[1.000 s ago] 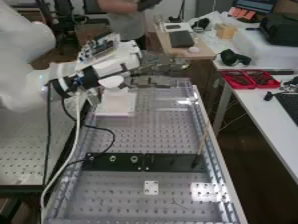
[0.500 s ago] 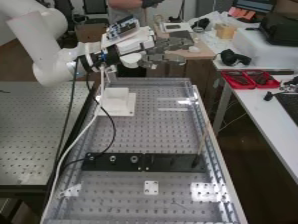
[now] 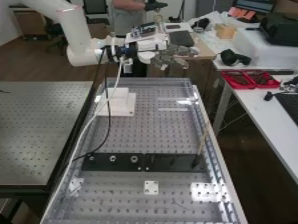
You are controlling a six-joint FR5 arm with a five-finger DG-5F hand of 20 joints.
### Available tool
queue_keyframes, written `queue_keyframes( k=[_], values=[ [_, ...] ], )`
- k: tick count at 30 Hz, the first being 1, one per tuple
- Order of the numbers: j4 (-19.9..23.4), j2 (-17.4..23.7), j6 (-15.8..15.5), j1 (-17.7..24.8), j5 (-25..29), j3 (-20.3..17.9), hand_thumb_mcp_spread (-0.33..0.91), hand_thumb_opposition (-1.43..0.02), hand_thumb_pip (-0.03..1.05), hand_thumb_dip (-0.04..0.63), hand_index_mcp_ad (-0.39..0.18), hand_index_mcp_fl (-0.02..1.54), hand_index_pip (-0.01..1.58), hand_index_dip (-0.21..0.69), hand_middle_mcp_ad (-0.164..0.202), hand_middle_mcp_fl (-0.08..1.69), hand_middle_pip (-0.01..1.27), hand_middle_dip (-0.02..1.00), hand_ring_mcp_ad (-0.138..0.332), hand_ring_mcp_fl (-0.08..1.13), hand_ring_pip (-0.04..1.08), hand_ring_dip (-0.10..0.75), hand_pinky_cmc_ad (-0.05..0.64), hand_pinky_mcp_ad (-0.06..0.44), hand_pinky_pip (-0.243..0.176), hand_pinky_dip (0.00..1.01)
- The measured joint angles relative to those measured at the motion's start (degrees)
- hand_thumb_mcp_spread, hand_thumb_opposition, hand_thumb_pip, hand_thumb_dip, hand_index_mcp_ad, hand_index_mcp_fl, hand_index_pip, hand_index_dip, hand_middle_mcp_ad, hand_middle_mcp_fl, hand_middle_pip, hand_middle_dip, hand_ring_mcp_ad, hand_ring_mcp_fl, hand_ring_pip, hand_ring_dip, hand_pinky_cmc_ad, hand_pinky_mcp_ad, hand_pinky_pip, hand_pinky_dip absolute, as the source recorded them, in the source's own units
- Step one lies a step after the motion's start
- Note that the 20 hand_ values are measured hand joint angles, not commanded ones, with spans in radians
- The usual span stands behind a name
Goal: Grab the paper clip and place it in the clear container
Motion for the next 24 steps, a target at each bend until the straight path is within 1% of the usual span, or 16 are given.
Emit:
queue_keyframes(
  k=[5, 6, 11, 12, 15, 16, 18, 21, 22, 24],
  values=[
    [-0.8, -2.9, 0.2, 0.9, 2.5, 2.3, 0.47, -1.11, 0.69, 0.332, -0.148, 0.67, 1.43, -0.073, 0.045, 0.19, 0.13, 0.17, 0.096, 0.02, 0.14, 0.101, 0.333, 0.257, -0.045, 0.51],
    [-1.0, -3.6, 0.5, 1.0, 3.0, 2.8, 0.47, -1.11, 0.69, 0.332, -0.138, 0.67, 1.43, -0.072, 0.042, 0.18, 0.13, 0.17, 0.096, 0.01, 0.16, 0.101, 0.333, 0.258, -0.045, 0.52],
    [-2.8, -5.9, 1.7, 1.3, 4.5, 5.0, 0.46, -1.12, 0.69, 0.335, -0.138, 0.67, 1.43, -0.077, 0.042, 0.20, 0.13, 0.17, 0.096, 0.01, 0.18, 0.103, 0.333, 0.257, -0.049, 0.57],
    [-3.6, -6.4, 2.0, 1.4, 4.8, 5.6, 0.46, -1.12, 0.69, 0.335, -0.136, 0.67, 1.43, -0.077, 0.045, 0.20, 0.13, 0.17, 0.096, 0.02, 0.18, 0.103, 0.333, 0.257, -0.045, 0.59],
    [-5.4, -7.5, 2.7, 1.5, 5.3, 7.1, 0.46, -1.12, 0.69, 0.335, -0.127, 0.67, 1.43, -0.077, 0.045, 0.20, 0.13, 0.17, 0.096, 0.01, 0.18, 0.103, 0.333, 0.257, -0.049, 0.58],
    [-6.0, -7.9, 2.9, 1.5, 5.5, 7.6, 0.46, -1.12, 0.69, 0.335, -0.127, 0.67, 1.43, -0.077, 0.045, 0.20, 0.13, 0.17, 0.096, 0.01, 0.20, 0.103, 0.333, 0.257, -0.049, 0.60],
    [-7.1, -8.6, 3.4, 1.6, 5.8, 8.5, 0.46, -1.12, 0.69, 0.335, -0.127, 0.67, 1.43, -0.077, 0.042, 0.20, 0.13, 0.18, 0.096, 0.01, 0.20, 0.091, 0.333, 0.257, -0.049, 0.62],
    [-9.3, -9.9, 4.7, 1.6, 6.3, 10.2, 0.46, -1.12, 0.69, 0.335, -0.129, 0.67, 1.43, -0.077, 0.045, 0.20, 0.13, 0.18, 0.096, 0.01, 0.20, 0.089, 0.333, 0.257, -0.054, 0.62],
    [-9.4, -10.0, 4.7, 1.6, 6.3, 10.2, 0.46, -1.12, 0.69, 0.335, -0.129, 0.67, 1.43, -0.077, 0.042, 0.20, 0.13, 0.18, 0.096, 0.01, 0.20, 0.093, 0.333, 0.257, -0.056, 0.61],
    [-10.6, -10.7, 5.3, 1.7, 6.5, 11.0, 0.46, -1.12, 0.69, 0.335, -0.129, 0.67, 1.43, -0.077, 0.045, 0.20, 0.13, 0.18, 0.096, 0.01, 0.20, 0.093, 0.333, 0.258, -0.058, 0.63]
  ],
)
